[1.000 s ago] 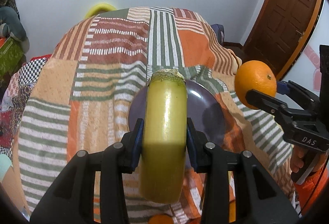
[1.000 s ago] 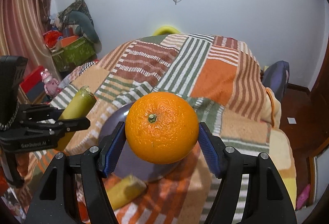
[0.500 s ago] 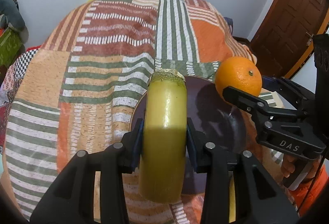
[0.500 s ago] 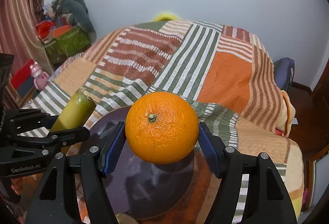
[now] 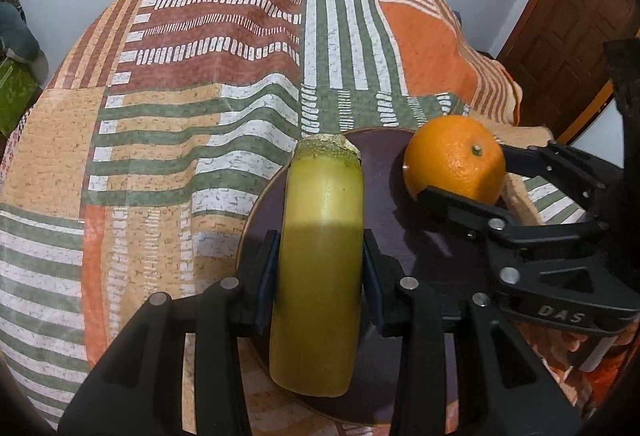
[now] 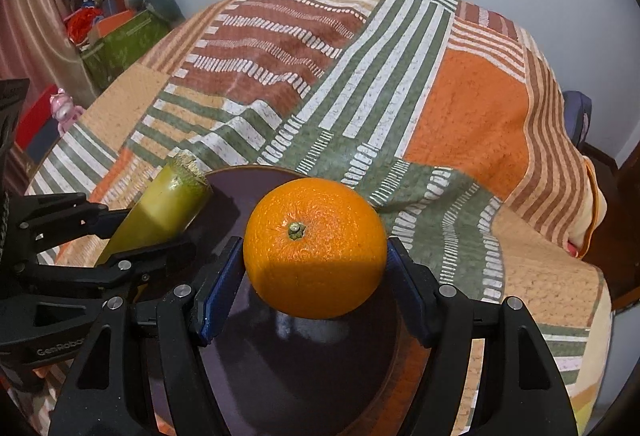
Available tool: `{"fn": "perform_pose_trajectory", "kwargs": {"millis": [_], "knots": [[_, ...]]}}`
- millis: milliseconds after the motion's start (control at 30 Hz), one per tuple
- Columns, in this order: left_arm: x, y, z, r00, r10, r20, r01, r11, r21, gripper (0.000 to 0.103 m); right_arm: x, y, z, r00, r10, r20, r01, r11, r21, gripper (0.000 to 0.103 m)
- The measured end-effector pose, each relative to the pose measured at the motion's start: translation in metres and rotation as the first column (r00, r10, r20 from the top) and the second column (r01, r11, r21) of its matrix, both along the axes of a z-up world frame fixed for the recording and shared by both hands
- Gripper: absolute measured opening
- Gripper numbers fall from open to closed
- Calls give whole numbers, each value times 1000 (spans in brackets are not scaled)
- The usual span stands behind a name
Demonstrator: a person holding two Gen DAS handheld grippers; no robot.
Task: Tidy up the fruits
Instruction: 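Lower the corn cob onto the plate with the left tool while the right tool places the orange, then move both tools back toward the remaining fruit and grasp another orange with the right tool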
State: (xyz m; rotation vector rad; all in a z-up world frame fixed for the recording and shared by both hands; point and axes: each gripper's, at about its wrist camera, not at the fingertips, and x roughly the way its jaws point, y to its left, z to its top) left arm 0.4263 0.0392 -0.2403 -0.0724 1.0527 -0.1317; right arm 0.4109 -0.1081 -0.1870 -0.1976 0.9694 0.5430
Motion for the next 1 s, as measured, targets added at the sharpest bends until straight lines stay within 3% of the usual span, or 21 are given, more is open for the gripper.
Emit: {"fn": "perform_pose_trajectory", "kwargs": {"millis": [233,300,400,767,1000], "knots": [[-1,-3,-4,1000,18,-21,-18,1000,15,42,-4,3,-2,1000,18,10,-18,998,-53,69],[-3,-2,-2,999,26,-22,-26,1000,9,51,-6,0,2,1000,6,20,-5,998,-56,76],[-14,6,7,999,47,-3,-47,999,-14,56,-10,-9,13,999,-12,32,13,999,-29,86],[-78,13,69,994,31,102,-32,999,5,57,-61,-34,69,994,-35,106,33,999,18,86],[-135,4,103,987,-14,161,10,1000,23,65,-117,-45,96,989,-15,149,10,999,36,87]]}}
